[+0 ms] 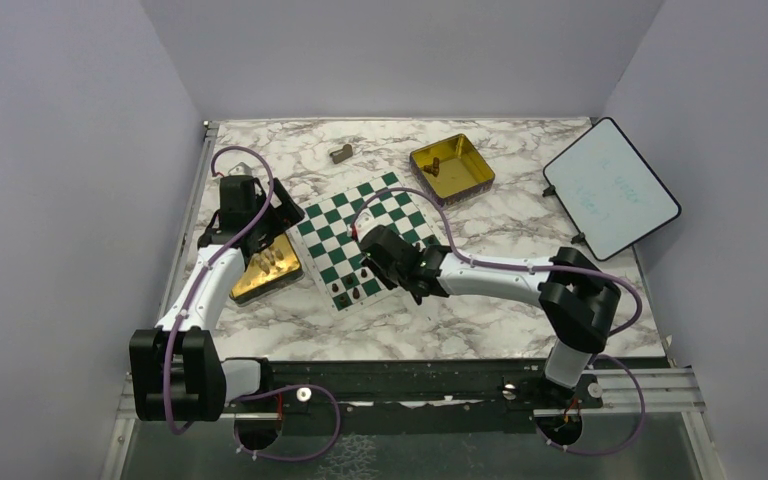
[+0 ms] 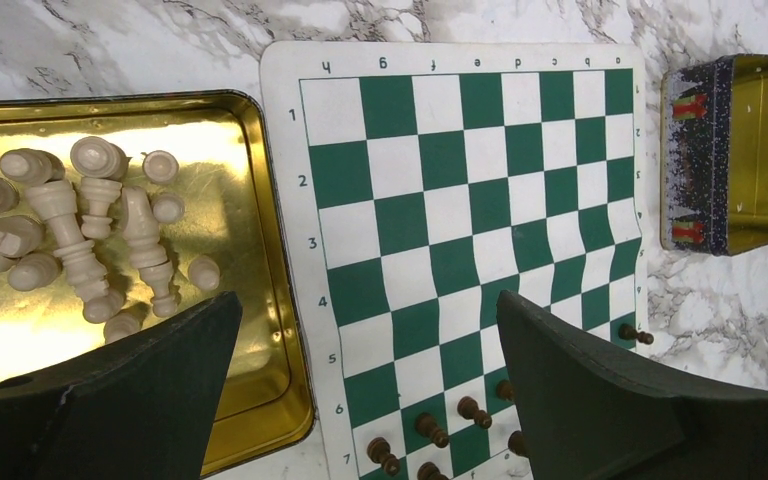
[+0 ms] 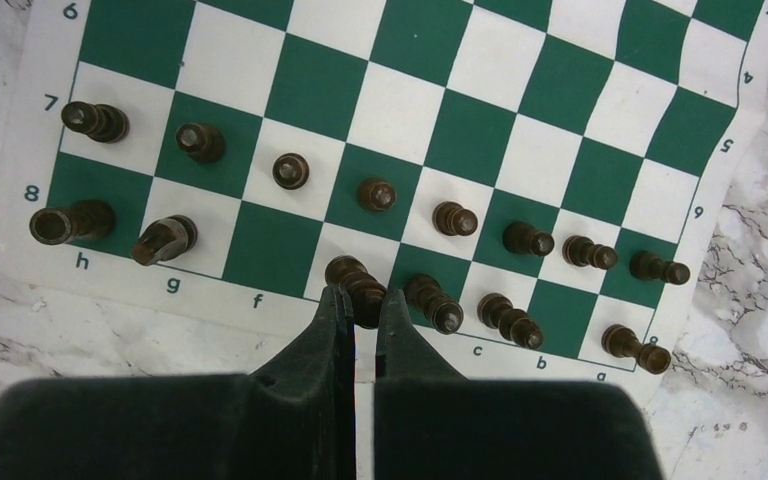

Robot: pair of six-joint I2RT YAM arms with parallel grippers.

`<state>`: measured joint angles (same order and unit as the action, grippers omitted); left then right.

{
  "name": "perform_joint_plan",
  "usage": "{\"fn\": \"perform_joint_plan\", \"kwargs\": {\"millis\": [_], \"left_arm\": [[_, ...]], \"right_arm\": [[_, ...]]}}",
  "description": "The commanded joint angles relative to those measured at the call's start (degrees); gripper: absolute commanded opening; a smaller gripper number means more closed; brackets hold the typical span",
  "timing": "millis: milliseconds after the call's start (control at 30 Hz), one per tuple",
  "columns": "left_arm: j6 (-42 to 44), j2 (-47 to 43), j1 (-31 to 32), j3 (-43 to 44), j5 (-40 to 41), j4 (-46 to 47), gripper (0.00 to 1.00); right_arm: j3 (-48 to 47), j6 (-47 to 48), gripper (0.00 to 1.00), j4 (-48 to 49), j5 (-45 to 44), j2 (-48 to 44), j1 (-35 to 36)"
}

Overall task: Set up the chess pieces on the board
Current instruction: Place the chess piece on the chessboard.

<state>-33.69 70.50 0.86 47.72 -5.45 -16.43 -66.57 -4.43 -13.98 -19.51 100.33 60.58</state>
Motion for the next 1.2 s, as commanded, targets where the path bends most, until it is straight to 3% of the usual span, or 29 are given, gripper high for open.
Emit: {"fn": "perform_joint_plan", "kwargs": {"millis": [0, 733, 1167], "left_arm": [[-0.49, -1.65, -0.17, 0.11, 1.96, -0.62, 0.99], [-0.42, -2.36, -0.18, 0.0, 2.42, -0.71, 0.99], [0.03, -2.87, -0.18, -0.03, 3.4, -1.02, 0.99]], "right_arm": [[-0.64, -0.28, 0.01, 1.24, -2.04, 1.83, 0.33], [-0.73, -1.54, 0.05, 1.14, -2.96, 4.5, 0.55], [-0.84, -4.07, 0.36, 1.35, -1.76, 1.91, 0.93]]}}
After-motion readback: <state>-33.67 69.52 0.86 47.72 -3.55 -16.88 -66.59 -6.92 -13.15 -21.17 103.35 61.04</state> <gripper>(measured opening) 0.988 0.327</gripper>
